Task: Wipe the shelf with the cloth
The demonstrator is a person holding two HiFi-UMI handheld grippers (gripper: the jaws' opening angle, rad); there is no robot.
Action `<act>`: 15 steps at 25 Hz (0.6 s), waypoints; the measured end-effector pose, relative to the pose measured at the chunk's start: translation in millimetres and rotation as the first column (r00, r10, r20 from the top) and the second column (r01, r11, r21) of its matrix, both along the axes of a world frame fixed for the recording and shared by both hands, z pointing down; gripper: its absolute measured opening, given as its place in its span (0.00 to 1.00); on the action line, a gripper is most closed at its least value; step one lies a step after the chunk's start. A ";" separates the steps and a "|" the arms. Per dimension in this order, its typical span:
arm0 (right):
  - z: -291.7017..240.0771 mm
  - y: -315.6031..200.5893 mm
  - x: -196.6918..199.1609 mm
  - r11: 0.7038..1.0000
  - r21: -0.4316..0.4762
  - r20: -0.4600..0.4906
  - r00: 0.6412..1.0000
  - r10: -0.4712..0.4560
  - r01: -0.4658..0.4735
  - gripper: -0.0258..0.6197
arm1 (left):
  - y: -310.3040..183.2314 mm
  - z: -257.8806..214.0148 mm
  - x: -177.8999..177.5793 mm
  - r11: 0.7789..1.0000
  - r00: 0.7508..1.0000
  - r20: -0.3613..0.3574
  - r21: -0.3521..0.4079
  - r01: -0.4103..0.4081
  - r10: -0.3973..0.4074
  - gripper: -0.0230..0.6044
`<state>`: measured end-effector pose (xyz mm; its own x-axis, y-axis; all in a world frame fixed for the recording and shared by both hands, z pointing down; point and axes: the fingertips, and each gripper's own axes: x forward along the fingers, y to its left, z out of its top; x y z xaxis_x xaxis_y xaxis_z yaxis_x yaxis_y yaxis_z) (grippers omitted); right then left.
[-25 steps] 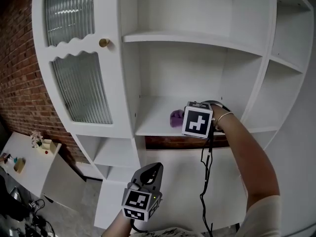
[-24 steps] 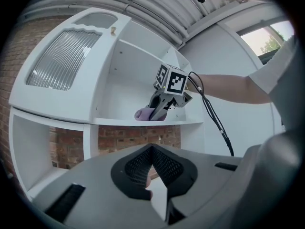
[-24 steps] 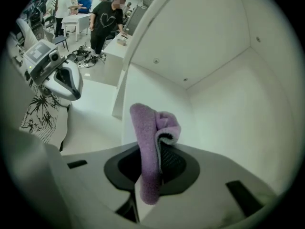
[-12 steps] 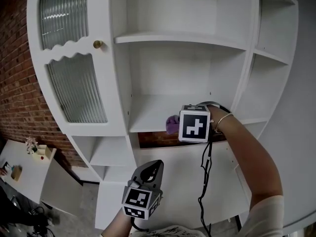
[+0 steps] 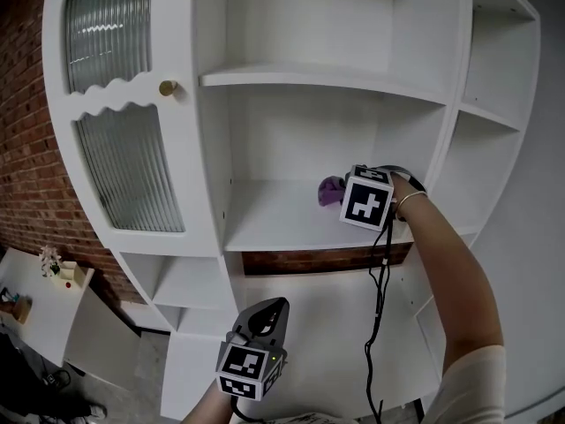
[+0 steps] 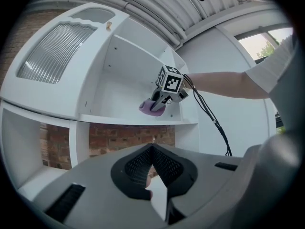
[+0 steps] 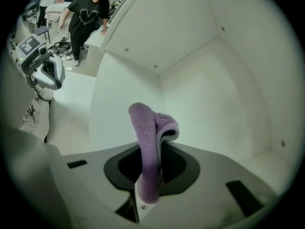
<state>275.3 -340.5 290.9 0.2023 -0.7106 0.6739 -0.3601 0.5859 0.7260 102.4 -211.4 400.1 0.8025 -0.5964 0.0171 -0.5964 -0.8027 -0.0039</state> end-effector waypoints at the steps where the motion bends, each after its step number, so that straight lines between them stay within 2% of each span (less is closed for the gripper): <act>1: 2.1 -7.7 7.6 1.000 -0.004 0.004 1.000 0.014 -0.014 0.15 | -3.7 2.2 0.6 1.000 1.000 -0.002 -0.008 0.008 -0.008 0.06; 4: 8.9 -31.0 31.4 0.995 -0.006 0.009 0.995 0.095 -0.095 0.15 | -15.9 8.9 1.0 0.999 0.999 -0.002 -0.034 0.035 -0.035 0.06; 8: 18.9 -59.1 61.0 0.976 -0.003 -0.050 0.975 0.215 -0.216 0.15 | -32.9 15.6 -1.2 0.995 0.997 0.004 -0.053 0.079 -0.079 0.06; 12: 32.0 -80.0 74.9 0.968 -0.023 -0.012 0.968 0.251 -0.251 0.15 | -45.3 19.3 -3.1 0.992 0.994 0.011 -0.063 0.109 -0.109 0.06; 15: 33.5 -90.4 88.4 0.965 0.000 -0.053 0.963 0.263 -0.263 0.15 | -52.8 22.1 -2.2 0.990 0.993 0.020 -0.072 0.119 -0.118 0.06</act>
